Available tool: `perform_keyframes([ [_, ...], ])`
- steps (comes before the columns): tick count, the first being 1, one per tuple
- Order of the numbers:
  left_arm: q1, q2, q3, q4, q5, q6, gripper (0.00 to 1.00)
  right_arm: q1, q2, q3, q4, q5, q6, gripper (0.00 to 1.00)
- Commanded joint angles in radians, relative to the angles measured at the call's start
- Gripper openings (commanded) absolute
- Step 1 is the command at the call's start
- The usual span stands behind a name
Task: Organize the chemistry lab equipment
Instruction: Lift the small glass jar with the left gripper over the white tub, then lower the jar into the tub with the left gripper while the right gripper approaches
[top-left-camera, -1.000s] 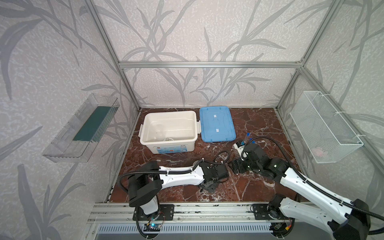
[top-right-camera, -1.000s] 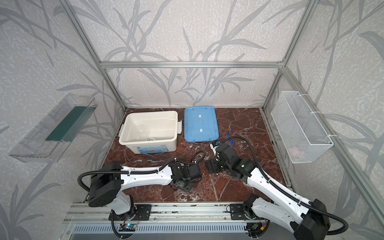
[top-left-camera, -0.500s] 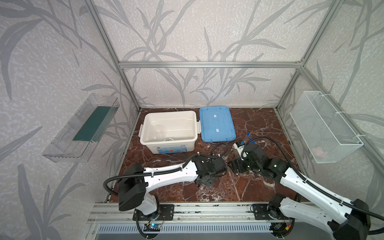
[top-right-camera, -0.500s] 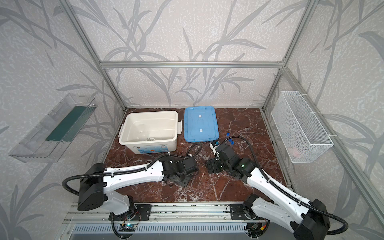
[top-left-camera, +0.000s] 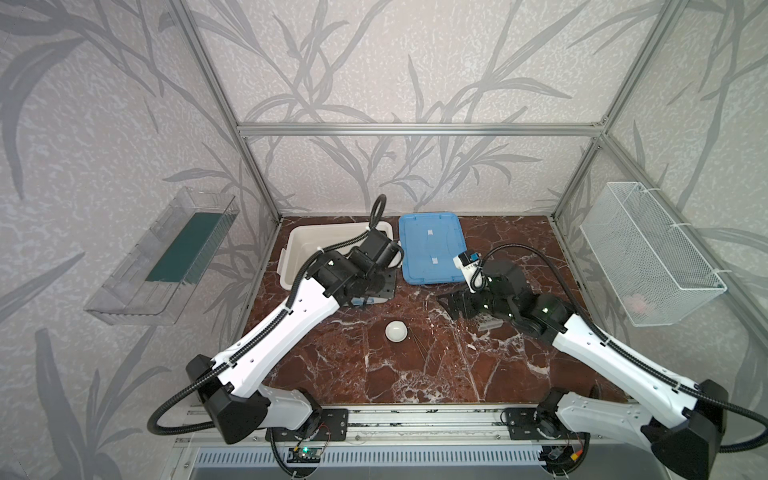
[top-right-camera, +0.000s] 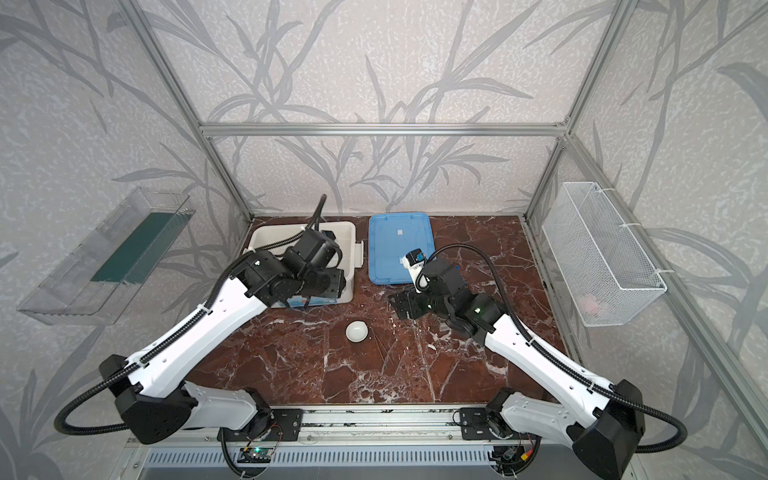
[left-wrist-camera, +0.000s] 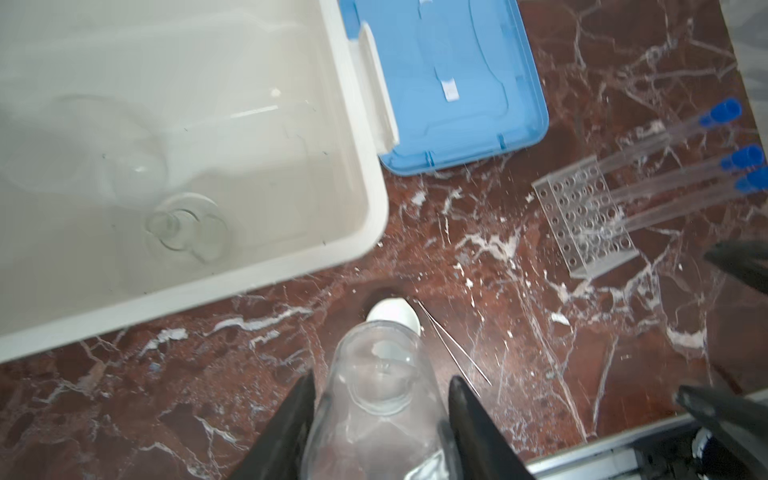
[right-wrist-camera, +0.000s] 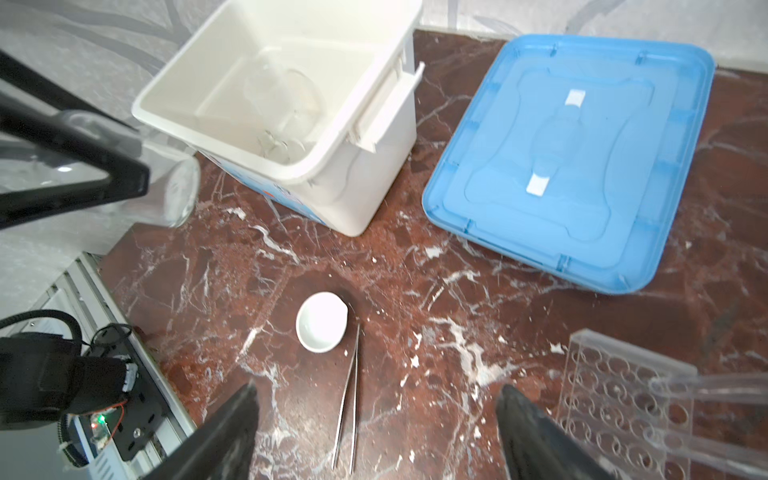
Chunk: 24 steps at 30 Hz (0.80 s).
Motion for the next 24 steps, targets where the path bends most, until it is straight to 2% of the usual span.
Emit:
perform_keyframes([
  [1,0.077,0.094,0.113,-0.046,0.032,0.105,0.41,0.021,0.077,0.107,0.044,-0.023,-0.013,0.88],
  [4,0.139,0.191,0.216,-0.047,0.040,0.139,0.41,0.032,0.134,0.173,0.062,-0.035,-0.011,0.89],
  [8,0.244,0.310,0.272,-0.028,0.078,0.146,0.41,0.034,0.201,0.246,0.092,-0.047,0.022,0.88],
  [15,0.291,0.425,0.277,0.003,0.041,0.161,0.39,0.044,0.270,0.303,0.132,-0.061,0.068,0.89],
  [19,0.320,0.473,0.220,0.052,0.123,0.157,0.38,0.044,0.277,0.283,0.169,-0.073,0.089,0.89],
  [24,0.321,0.515,0.159,0.097,0.115,0.148,0.38,0.044,0.280,0.256,0.181,-0.067,0.094,0.89],
])
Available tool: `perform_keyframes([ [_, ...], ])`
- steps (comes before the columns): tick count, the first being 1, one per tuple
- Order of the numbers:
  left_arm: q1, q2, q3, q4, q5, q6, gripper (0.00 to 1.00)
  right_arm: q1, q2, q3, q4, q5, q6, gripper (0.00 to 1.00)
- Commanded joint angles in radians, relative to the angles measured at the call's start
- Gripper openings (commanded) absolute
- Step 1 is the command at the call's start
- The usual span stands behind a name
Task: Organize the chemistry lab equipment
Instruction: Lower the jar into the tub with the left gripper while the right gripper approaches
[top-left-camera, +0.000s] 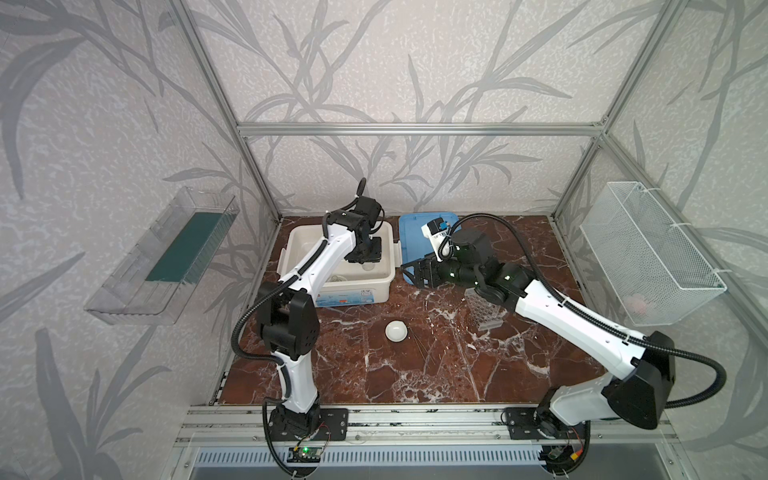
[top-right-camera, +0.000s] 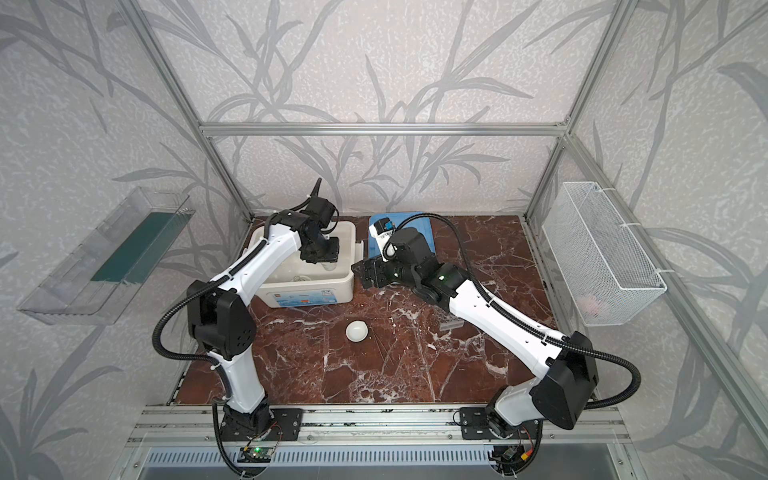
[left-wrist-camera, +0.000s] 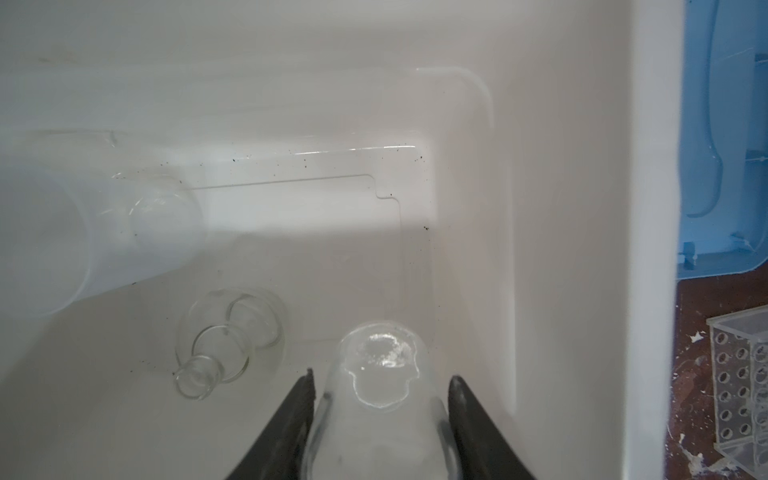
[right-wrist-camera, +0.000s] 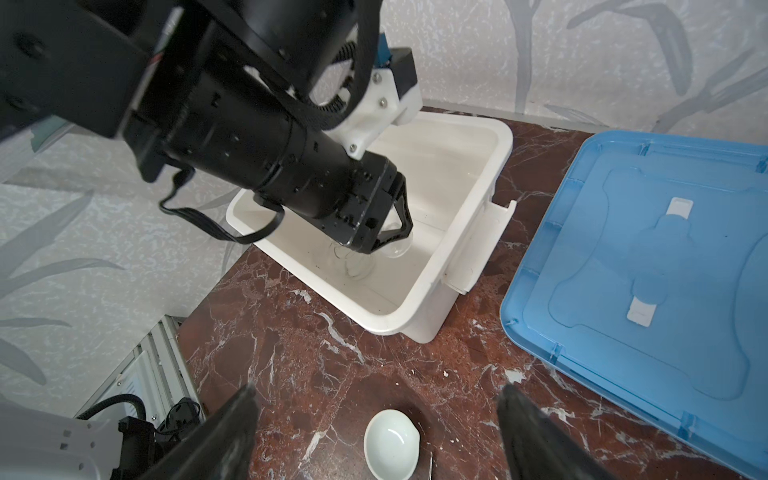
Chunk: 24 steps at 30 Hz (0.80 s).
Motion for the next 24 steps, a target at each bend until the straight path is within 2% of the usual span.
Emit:
perform_keyframes([
  [1,0.006,0.032,-0.037,0.028,-0.003,0.013,0.38,0.004,0.009,-0.018,0.038,-0.011,0.018,0.89],
  [3,0.007,0.041,-0.050,0.034,-0.021,0.011,0.37,0.004,0.014,-0.022,0.041,-0.019,0.021,0.89],
  [11,0.032,0.050,-0.147,0.124,0.027,0.000,0.37,0.004,0.042,-0.016,0.059,-0.019,0.009,0.89],
  [17,0.035,0.067,-0.185,0.145,-0.004,-0.012,0.37,0.006,0.183,0.183,-0.067,-0.048,-0.054,0.89],
  [24,0.039,0.084,-0.207,0.172,-0.027,-0.010,0.37,0.022,0.249,0.246,-0.078,-0.073,-0.052,0.87],
])
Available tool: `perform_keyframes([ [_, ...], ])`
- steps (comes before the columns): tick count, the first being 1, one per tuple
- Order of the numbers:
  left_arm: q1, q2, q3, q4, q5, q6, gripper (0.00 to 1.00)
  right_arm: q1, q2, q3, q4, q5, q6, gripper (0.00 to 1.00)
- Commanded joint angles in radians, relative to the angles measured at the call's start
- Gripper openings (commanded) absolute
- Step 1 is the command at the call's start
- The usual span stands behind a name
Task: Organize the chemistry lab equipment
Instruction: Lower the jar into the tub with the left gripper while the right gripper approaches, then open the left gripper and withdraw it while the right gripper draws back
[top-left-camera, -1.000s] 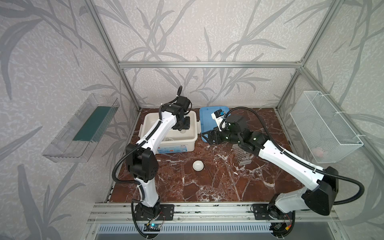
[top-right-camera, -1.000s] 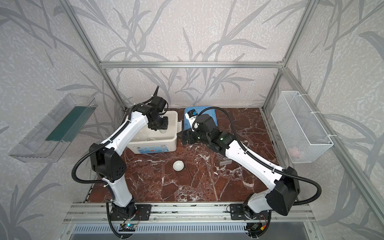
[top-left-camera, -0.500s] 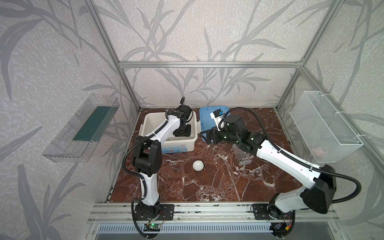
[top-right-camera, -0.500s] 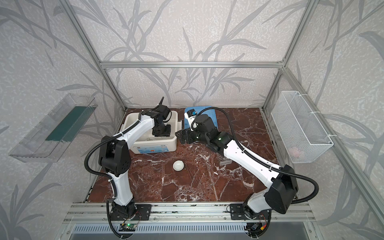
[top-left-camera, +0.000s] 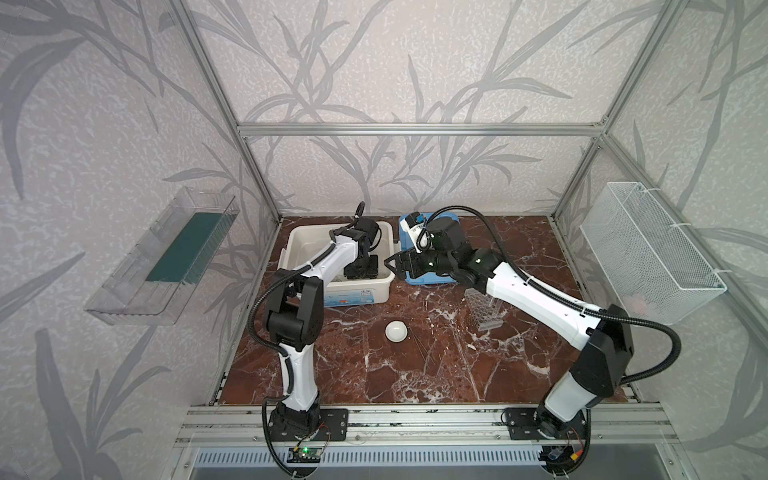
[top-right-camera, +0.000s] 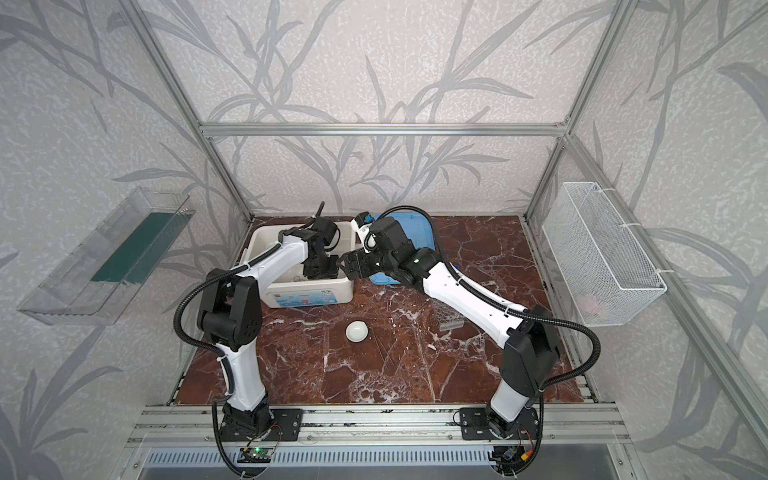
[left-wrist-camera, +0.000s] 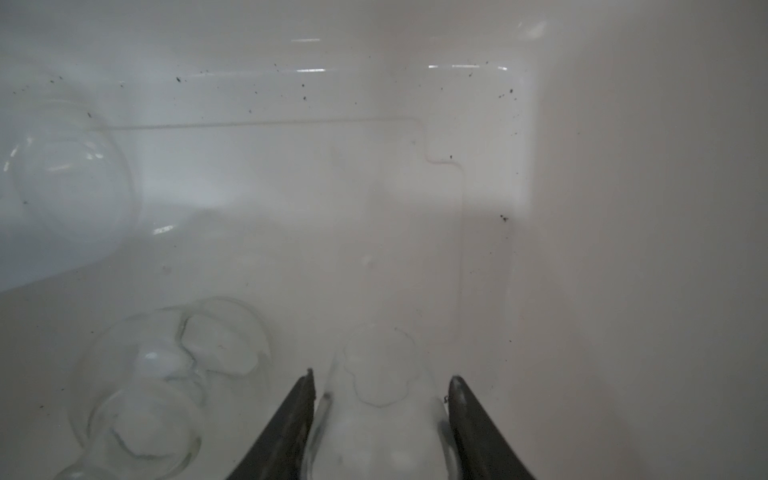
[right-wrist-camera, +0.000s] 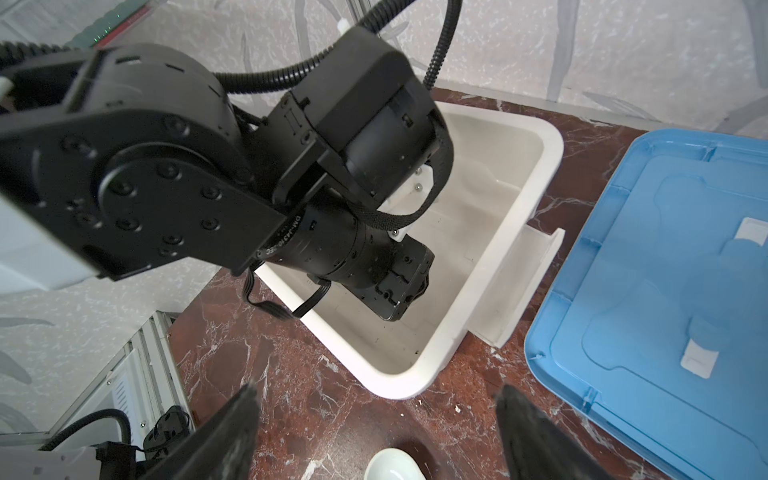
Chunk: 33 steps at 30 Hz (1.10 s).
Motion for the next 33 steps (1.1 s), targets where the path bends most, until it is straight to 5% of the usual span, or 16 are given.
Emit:
perform_keyframes([
  [1,0.007,0.024,-0.015,0.018,-0.014,0.001,0.37,0.013,0.013,0.036,-0.027,-0.018,-0.013,0.87],
  [22,0.009,0.111,-0.059,0.083,0.017,-0.019,0.39,0.024,0.076,0.046,-0.021,-0.016,-0.003,0.87],
  [33,0.009,0.119,-0.050,0.068,0.007,-0.012,0.54,0.024,0.074,0.038,-0.026,-0.009,-0.008,0.87],
])
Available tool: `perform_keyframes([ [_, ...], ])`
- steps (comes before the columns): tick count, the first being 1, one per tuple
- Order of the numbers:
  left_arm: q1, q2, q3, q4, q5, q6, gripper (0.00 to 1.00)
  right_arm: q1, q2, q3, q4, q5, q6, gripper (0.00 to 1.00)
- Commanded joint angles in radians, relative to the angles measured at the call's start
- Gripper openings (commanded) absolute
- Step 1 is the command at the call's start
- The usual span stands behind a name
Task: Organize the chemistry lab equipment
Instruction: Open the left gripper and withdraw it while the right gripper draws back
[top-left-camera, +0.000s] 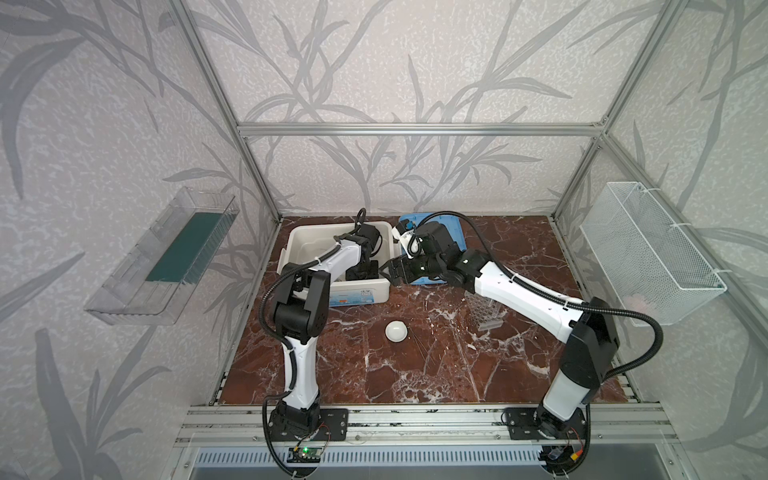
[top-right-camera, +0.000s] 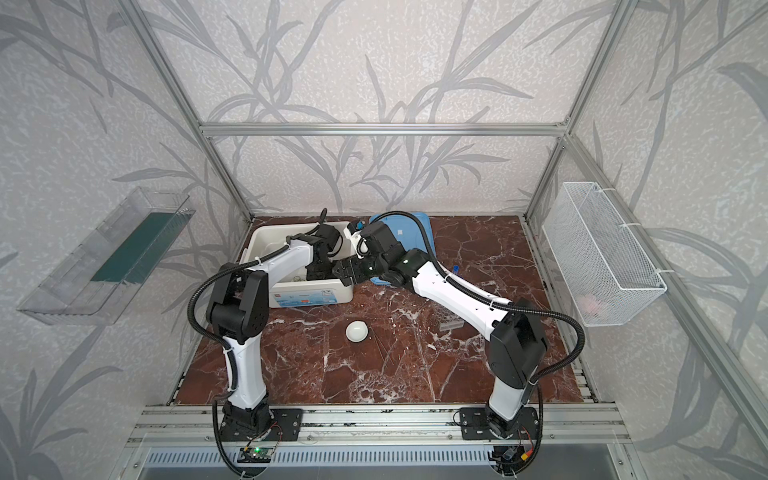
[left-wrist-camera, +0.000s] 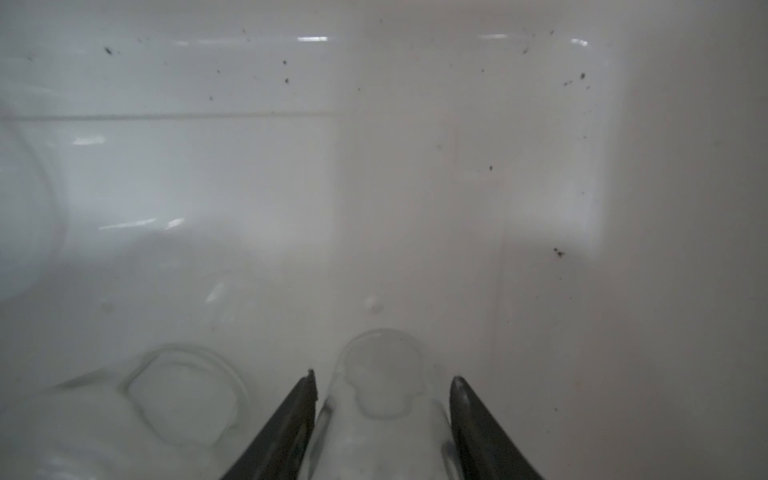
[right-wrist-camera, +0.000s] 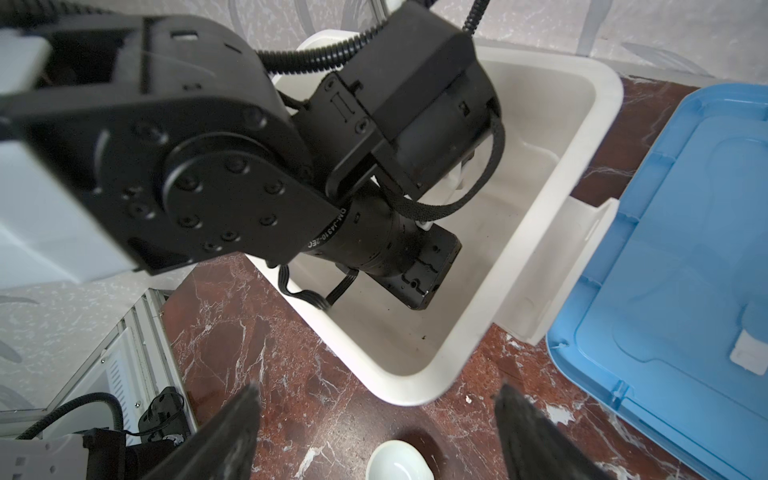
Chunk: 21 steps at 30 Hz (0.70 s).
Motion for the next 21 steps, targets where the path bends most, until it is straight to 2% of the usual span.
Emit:
perform_keyframes([
  [1,0.004,0.033,-0.007,-0.019,0.003,0.003,0.55,0.007,0.004,0.018,-0.010,-0.001,-0.007,0.87],
  [7,0.004,0.012,0.001,-0.027,0.000,0.003,0.57,0.006,0.003,0.019,-0.014,0.004,-0.011,0.87],
  [13,0.002,-0.038,0.029,-0.046,0.002,0.006,0.69,0.006,0.001,0.024,-0.018,0.003,-0.015,0.87],
  [16,0.003,-0.069,0.048,-0.058,0.002,0.012,0.79,0.006,-0.004,0.022,-0.022,0.000,-0.016,0.88],
  [21,0.003,-0.122,0.090,-0.099,-0.015,0.014,0.85,0.006,-0.031,0.007,-0.022,0.013,-0.022,0.90],
])
